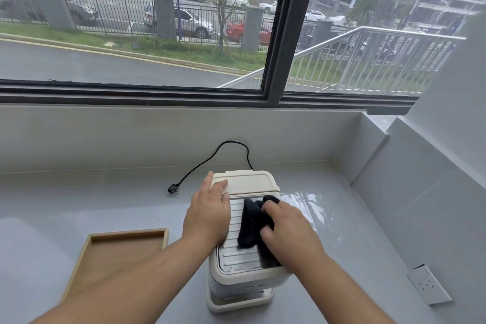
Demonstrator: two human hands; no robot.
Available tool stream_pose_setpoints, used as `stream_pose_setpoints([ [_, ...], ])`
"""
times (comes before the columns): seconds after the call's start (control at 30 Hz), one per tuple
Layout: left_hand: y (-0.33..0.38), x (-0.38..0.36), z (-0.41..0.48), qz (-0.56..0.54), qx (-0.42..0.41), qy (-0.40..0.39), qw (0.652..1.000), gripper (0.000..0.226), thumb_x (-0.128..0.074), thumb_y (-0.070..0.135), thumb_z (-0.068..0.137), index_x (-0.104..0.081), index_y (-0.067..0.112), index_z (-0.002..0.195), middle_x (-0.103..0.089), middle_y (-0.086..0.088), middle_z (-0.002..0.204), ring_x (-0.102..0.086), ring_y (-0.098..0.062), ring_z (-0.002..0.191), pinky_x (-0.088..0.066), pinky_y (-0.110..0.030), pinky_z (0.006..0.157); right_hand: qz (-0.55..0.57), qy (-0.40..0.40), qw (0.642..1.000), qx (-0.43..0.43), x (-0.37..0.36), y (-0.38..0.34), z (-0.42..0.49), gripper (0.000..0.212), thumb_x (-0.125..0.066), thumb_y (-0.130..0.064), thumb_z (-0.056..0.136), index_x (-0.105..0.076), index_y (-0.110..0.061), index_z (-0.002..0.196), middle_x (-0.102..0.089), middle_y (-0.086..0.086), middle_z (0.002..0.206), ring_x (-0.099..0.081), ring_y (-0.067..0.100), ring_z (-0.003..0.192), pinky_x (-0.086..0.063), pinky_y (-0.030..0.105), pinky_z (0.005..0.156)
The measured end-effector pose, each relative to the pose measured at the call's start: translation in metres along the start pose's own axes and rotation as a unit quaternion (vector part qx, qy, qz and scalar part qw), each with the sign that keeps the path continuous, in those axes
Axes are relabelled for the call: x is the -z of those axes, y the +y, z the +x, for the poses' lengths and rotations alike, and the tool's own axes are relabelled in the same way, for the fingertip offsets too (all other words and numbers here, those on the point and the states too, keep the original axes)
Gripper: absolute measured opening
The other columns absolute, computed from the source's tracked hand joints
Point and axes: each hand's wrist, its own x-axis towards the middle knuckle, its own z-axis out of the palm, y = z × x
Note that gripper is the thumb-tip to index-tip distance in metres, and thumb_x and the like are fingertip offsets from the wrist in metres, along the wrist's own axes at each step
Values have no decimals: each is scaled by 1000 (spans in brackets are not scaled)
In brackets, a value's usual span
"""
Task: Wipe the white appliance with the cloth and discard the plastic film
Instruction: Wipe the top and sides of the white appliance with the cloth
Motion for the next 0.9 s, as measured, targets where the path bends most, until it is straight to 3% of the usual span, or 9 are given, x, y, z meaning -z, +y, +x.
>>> stream_pose_setpoints([
  [0.27,-4,-4,5,-24,1,23,999,45,-32,44,110,-52,34,150,-20,10,173,-33,-24,148,-32,-39,117,-33,44,998,-1,-10,-7,82,15,-52,-21,83,-52,-24,97,-44,0,88,-38,26,85,-35,37,64],
  [0.43,-6,-6,8,-36,-13,40,998,42,-34,40,109,-53,37,147,-26,10,171,-32,-19,150,-31,-37,118,-20,48,999,9,-18,-18,112,16,-53,-23,84,-54,-23,100,-43,1,87,-41,29,87,-35,37,66],
  [0.53,-6,-5,7,-88,0,54,995,49,-30,43,109,-43,34,156,-33,10,168,-31,-13,152,-27,-37,124,-14,53,998,33,-25,-35,125,17,-55,-25,87,-56,-20,103,-54,8,95,-51,34,95,-35,37,67],
  [0.63,-5,-4,4,-148,28,66,986,60,-25,58,103,-41,33,155,-53,10,153,-46,-16,141,-38,-44,117,4,51,995,81,-36,-52,125,20,-56,-26,90,-59,-19,108,-60,12,102,-54,35,99,-34,37,70],
  [0.73,-4,-4,1,-195,48,94,975,71,-21,69,95,-49,29,146,-61,7,140,-52,-20,133,-41,-45,112,26,51,991,121,-46,-59,112,19,-54,-34,94,-58,-19,105,-59,10,99,-53,32,95,-34,37,70],
  [0.9,-7,0,5,-204,71,123,969,71,-23,60,97,-56,20,145,-58,0,148,-47,-23,139,-33,-43,119,36,34,989,139,-43,-58,89,19,-57,-29,88,-60,-18,104,-55,6,91,-54,31,91,-39,36,72],
])
